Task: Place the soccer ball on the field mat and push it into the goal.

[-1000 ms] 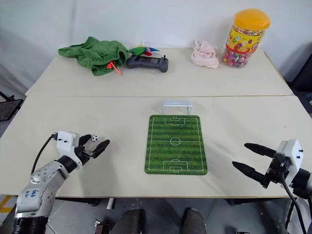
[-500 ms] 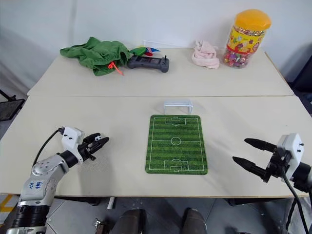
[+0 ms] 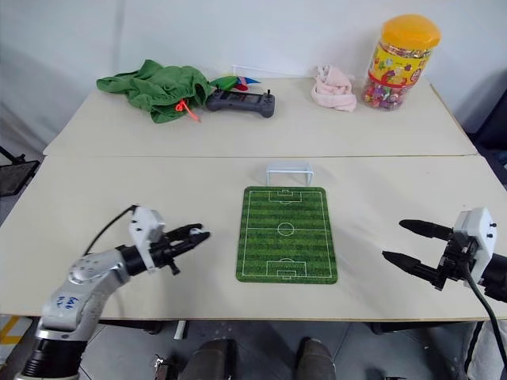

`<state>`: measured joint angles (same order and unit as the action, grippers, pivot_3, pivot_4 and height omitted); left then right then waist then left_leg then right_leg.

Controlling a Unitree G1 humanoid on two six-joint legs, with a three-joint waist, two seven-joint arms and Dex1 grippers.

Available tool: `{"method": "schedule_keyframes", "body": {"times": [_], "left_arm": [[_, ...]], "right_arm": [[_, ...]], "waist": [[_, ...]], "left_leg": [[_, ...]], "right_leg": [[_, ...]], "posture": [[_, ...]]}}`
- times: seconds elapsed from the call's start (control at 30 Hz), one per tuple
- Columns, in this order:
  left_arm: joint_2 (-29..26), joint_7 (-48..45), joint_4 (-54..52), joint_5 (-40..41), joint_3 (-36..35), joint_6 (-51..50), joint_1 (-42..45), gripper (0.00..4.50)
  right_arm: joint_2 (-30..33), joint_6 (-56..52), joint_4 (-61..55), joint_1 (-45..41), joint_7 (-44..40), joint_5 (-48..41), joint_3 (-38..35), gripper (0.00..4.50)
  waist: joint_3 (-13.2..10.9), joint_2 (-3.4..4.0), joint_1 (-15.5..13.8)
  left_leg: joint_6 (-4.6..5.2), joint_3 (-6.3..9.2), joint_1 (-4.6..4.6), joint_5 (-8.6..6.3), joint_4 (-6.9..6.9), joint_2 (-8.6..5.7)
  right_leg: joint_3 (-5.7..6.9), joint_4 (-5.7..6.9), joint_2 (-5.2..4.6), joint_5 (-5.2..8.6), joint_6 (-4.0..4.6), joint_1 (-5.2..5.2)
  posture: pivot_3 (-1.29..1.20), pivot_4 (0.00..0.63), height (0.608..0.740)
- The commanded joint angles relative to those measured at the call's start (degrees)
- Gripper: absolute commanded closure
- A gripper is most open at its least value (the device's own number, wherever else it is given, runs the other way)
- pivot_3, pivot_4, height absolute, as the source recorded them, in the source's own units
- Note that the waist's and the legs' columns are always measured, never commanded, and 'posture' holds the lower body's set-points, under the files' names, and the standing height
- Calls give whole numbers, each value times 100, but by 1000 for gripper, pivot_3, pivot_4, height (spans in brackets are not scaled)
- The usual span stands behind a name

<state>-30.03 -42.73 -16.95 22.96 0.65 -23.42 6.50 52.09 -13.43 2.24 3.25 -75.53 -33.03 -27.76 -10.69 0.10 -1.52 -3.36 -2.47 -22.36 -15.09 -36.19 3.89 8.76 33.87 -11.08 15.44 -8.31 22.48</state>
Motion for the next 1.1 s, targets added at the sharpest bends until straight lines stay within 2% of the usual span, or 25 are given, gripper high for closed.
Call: {"method": "schedule_keyframes", "body": {"times": [0.03, 0.23, 0.33, 0.47, 0.83, 1.1], "left_arm": [[128, -165, -331, -95, 506, 72, 247, 3644], [505, -354, -18, -570, 1427, 379, 935, 3644], [870, -445, 295, -873, 1995, 585, 1263, 3644], [1067, -533, 709, -1283, 2427, 941, 1453, 3644], [1121, -406, 1081, -1725, 2460, 1169, 1307, 3644], [1223, -443, 1245, -1837, 2510, 1214, 1316, 3644]], "right_arm": [[190, 162, -197, 259, -368, -18, -140, 0], [282, 52, -401, 611, -566, -157, -306, 0], [118, 349, -492, 761, -553, -98, -376, 0], [-99, 432, -745, 1019, -336, -82, -442, 0], [-399, 327, -1352, 1933, 111, -133, -829, 0], [-346, 264, -1408, 1996, 264, -156, -935, 0]], "waist": [[0, 0, -1], [-1, -2, -1], [-1, -3, -11], [-2, -4, -4], [-2, -3, -15], [-2, -3, -15]], "left_leg": [[-1, 0, 0, 1, 0, 0], [0, -2, -2, 1, -19, 0], [2, -5, -3, 0, -21, -1], [1, -6, -4, 1, -21, -1], [28, -7, -5, -15, -32, -1], [31, -8, -8, -17, -35, -1]], "right_leg": [[0, 0, 1, 0, 0, 0], [-6, -3, 1, -10, -4, -3], [-8, -6, 1, -11, -6, -4], [-9, -11, 3, -12, -7, -2], [-14, -12, 3, -15, -10, -2], [-15, -13, 3, -17, -11, -2]], "posture": [[0, 150, 740], [0, 150, 740], [0, 150, 740], [0, 150, 740], [0, 150, 740], [0, 150, 740]]}}
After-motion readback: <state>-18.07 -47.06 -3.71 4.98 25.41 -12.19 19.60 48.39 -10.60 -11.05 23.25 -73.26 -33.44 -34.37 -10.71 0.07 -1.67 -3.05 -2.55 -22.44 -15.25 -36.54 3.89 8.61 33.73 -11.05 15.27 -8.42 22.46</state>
